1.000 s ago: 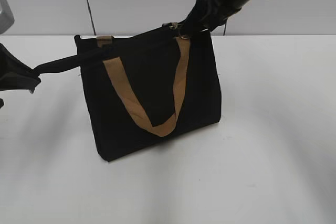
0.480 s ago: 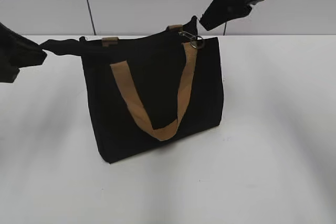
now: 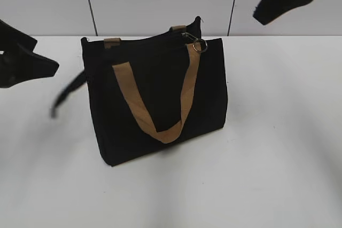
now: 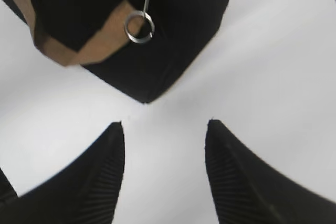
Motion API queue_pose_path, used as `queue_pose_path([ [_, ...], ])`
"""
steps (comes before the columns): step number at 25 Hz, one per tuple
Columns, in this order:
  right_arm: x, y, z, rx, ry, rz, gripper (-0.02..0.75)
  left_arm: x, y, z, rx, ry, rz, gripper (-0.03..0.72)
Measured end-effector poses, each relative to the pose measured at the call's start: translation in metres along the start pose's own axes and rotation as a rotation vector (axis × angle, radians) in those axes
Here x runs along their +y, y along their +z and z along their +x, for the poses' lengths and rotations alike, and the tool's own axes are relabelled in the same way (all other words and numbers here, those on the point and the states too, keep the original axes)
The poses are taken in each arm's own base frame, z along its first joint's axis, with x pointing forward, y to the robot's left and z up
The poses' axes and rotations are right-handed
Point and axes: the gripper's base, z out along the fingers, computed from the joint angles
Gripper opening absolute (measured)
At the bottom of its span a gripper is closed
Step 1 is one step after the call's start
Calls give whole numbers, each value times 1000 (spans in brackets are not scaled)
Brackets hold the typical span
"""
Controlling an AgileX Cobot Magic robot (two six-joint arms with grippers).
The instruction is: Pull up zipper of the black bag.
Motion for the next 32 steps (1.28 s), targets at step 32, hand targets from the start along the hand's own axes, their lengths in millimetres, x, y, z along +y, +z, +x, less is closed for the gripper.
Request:
queue_pose_path([
  [32, 55, -110, 72, -85, 498, 221, 393, -51, -121, 37, 312, -564, -276, 529],
])
